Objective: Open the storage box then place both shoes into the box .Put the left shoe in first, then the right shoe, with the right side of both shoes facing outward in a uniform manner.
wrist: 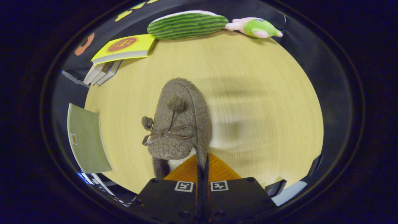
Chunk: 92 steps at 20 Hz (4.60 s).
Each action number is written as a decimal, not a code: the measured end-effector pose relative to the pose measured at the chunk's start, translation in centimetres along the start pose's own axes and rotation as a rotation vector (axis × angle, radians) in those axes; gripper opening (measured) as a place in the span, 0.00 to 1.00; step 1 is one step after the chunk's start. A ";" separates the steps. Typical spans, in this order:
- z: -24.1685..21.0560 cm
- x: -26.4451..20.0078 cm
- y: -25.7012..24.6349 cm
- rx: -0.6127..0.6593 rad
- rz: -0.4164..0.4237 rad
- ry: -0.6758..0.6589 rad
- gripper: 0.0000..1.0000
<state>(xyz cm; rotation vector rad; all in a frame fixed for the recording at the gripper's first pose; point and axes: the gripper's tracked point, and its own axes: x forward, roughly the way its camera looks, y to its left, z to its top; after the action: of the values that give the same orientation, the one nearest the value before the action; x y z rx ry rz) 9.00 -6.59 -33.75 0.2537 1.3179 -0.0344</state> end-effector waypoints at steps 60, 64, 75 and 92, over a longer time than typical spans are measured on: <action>-6.1 -14.8 39.5 -0.356 0.133 -0.236 0.79; -4.5 -18.8 37.5 -0.395 0.129 -0.466 0.79; -3.1 -28.3 26.2 -0.284 0.122 -1.060 0.93; -6.9 -27.6 20.0 -0.158 0.067 -1.350 0.94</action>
<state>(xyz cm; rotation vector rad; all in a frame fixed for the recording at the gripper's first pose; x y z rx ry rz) -1.21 11.01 -5.51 0.0864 -0.0329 -0.0334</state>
